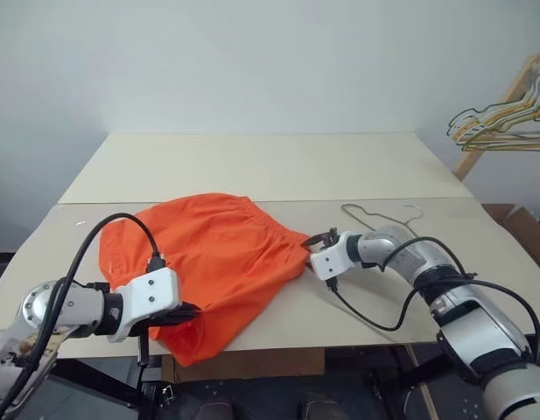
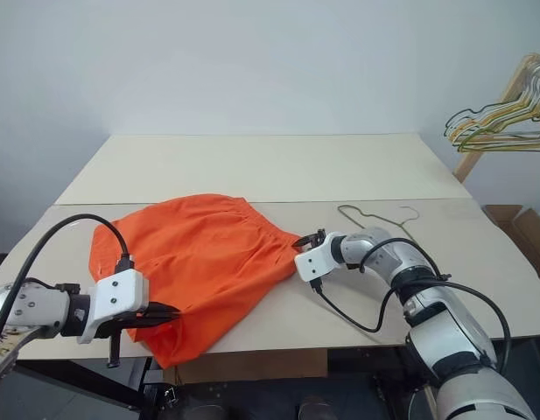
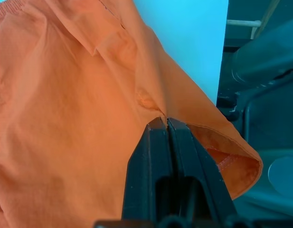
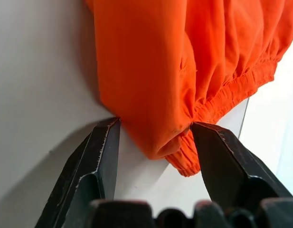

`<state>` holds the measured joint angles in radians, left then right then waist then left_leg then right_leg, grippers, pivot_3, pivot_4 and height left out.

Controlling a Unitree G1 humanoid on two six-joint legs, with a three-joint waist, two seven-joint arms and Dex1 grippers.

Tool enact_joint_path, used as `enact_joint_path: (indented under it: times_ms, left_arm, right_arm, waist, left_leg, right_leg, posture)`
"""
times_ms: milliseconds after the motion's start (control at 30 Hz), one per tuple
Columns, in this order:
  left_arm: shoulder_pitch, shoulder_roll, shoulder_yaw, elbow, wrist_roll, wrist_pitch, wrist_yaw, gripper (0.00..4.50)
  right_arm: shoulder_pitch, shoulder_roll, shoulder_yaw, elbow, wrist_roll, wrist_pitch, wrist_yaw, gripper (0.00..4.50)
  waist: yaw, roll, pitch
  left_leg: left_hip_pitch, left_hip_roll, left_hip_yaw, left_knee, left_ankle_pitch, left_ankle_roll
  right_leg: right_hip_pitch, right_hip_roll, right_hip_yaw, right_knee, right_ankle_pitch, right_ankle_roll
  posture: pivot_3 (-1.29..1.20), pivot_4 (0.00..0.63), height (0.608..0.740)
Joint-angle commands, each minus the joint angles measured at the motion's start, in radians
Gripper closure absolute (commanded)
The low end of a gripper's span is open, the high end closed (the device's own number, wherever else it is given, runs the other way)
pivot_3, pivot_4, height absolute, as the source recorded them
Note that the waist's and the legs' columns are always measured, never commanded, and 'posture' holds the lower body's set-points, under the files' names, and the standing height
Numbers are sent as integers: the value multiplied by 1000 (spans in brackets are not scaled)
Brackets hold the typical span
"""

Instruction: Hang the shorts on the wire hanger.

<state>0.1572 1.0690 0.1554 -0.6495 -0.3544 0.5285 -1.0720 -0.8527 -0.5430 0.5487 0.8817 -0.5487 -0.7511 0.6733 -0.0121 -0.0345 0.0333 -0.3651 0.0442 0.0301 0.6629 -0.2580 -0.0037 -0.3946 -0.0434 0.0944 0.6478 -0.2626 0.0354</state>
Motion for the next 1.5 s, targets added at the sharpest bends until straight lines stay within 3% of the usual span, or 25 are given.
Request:
enact_joint_path:
  times_ms: [33,200,233,500,633,767,933,1133,1300,1500]
  left_arm:
    - [-8,18,31,11,12,-34,-9,4500]
    - [-26,18,22,43,22,-58,-17,4500]
    - [-29,18,19,50,26,-65,-17,4500]
    - [-247,-11,-131,251,154,-128,22,4500]
    - [-437,-97,-264,370,245,-165,51,4500]
    - [-594,-201,-375,455,327,-210,69,4500]
    - [-660,-240,-407,512,363,-304,50,4500]
    - [-636,-187,-378,509,353,-414,-9,4500]
    - [-556,-68,-304,492,324,-514,-86,4500]
    - [-416,83,-180,498,274,-622,-174,4500]
  right_arm:
    - [-52,11,3,50,-22,-26,-31,2522]
    - [-86,31,24,117,-72,-31,-102,4293]
    - [-91,35,25,127,-75,-32,-108,4467]
    - [-169,29,70,232,-200,60,-272,4467]
    - [-180,-17,54,257,-212,109,-316,4467]
    - [-131,-111,10,200,-173,138,-271,4467]
    - [51,-263,-67,-57,-79,205,-107,4467]
    - [429,-403,-213,-737,167,493,218,4467]
    - [587,-386,-243,-1127,227,742,340,4467]
    - [588,-298,-190,-1334,242,920,424,4467]
  waist:
    - [0,0,0]
    - [-1,0,0]
    - [-1,0,0]
    - [1,1,0]
    - [5,1,1]
    - [1,1,1]
    - [-16,1,1]
    - [-39,2,0]
    - [-38,2,0]
    - [-21,1,1]
  left_leg:
    - [0,0,0,0,0,0]
    - [0,0,0,0,0,0]
    - [0,0,0,0,0,0]
    - [1,0,0,0,1,-1]
    - [0,-1,0,0,1,-1]
    - [-5,-2,0,0,1,-2]
    - [-5,-1,-1,0,1,-1]
    - [-7,-1,-1,0,0,0]
    - [-3,0,0,0,0,0]
    - [-4,1,0,1,0,0]
  right_leg:
    - [0,0,0,0,0,0]
    - [0,0,0,0,0,0]
    - [0,0,0,0,0,0]
    - [0,0,0,1,0,0]
    - [0,0,-1,1,0,0]
    - [-4,-1,0,0,1,0]
    - [-5,0,1,0,1,0]
    - [-7,0,3,1,1,1]
    - [-4,1,2,3,0,1]
    - [-4,1,0,1,0,1]
  posture:
    - [137,0,740]
    - [129,0,740]
    - [125,0,740]
    - [103,0,740]
    - [75,0,740]
    - [46,0,740]
    - [20,0,740]
    - [15,0,740]
    - [18,0,740]
    - [48,0,740]
